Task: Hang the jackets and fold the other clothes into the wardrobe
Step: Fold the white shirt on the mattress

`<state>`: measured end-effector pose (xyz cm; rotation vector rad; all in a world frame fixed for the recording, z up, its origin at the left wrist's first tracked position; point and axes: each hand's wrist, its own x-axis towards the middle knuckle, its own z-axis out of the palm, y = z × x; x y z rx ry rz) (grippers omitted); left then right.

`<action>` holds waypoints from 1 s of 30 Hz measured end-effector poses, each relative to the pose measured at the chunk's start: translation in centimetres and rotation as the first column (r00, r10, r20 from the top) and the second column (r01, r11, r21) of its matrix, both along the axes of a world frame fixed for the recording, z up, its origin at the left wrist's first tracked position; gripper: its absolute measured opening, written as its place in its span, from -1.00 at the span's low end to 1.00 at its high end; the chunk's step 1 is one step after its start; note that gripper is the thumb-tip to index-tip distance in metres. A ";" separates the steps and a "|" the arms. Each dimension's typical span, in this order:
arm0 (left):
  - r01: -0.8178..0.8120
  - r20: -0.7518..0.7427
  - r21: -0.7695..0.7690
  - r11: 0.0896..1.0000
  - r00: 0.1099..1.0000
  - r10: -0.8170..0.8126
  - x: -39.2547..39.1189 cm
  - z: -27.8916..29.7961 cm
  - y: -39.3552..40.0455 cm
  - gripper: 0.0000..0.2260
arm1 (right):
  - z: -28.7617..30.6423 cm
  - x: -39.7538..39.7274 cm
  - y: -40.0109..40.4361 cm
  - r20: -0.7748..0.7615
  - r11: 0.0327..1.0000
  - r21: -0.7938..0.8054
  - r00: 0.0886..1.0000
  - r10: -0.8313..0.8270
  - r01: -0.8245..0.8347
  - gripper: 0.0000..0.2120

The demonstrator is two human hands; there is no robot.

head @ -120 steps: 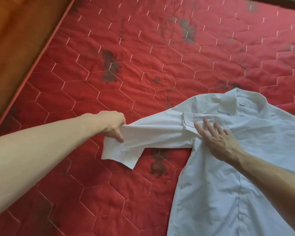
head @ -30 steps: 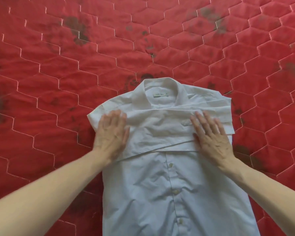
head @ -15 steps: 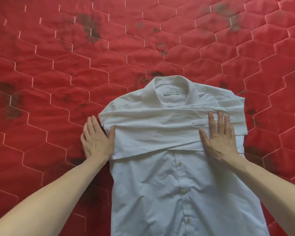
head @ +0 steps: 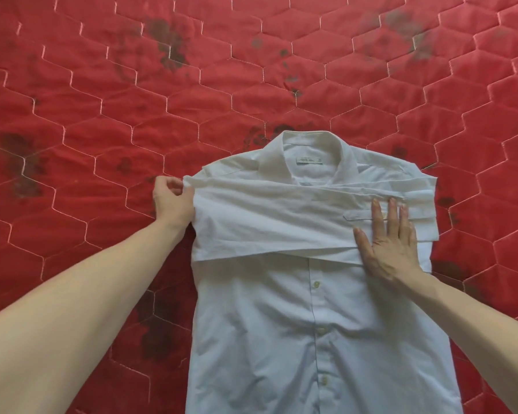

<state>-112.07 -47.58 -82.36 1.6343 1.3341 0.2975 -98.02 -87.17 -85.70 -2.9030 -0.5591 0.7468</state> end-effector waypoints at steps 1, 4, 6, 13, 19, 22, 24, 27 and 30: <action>-0.015 -0.072 0.084 0.996 0.997 0.021 -0.1 0.1 -0.2 -0.84 | -0.1 0.1 -0.1 -0.004 1.000 0.005 1.000 -0.001 0.001 -0.30; 0.303 -0.311 0.499 0.812 0.937 -0.158 -1.2 0.6 -2.0 -0.77 | -0.3 0.1 -0.3 0.003 1.000 0.023 1.000 -0.004 0.004 -0.29; 0.572 -0.400 0.590 0.570 0.820 -0.409 -1.9 0.6 -4.1 -0.68 | -0.3 0.0 -0.2 0.012 0.999 0.034 1.000 -0.013 0.012 -0.28; 0.970 -0.760 0.126 0.210 0.230 -0.608 -3.7 -2.5 -9.4 -0.37 | 0.9 -0.7 -0.6 0.098 0.998 0.055 0.995 -0.015 0.009 -0.31; 0.973 -0.762 0.112 0.203 0.215 -0.611 -4.9 -3.0 -10.7 -0.33 | 1.8 -1.7 -3.4 0.219 0.997 -0.066 0.976 -0.019 0.034 -0.32; 0.972 -0.697 0.187 0.139 0.231 -0.678 -8.8 -2.2 -13.8 -0.36 | 1.7 -5.6 -5.5 0.242 0.987 -0.053 0.957 0.158 -0.150 -0.35; 0.980 -0.700 0.179 0.090 0.191 -0.688 -12.2 -2.4 -16.2 -0.39 | 1.3 -9.0 -7.1 0.194 0.981 -0.004 0.963 0.189 -0.192 -0.36; 0.975 -0.682 0.205 0.089 0.207 -0.701 -16.1 -2.6 -20.2 -0.41 | 0.7 -13.5 -10.0 0.133 0.995 0.030 0.987 0.091 -0.096 -0.35; 0.976 -0.676 0.187 0.110 0.209 -0.707 -19.2 -2.7 -23.2 -0.40 | 0.3 -16.4 -13.0 0.144 1.000 0.014 0.989 -0.022 0.020 -0.32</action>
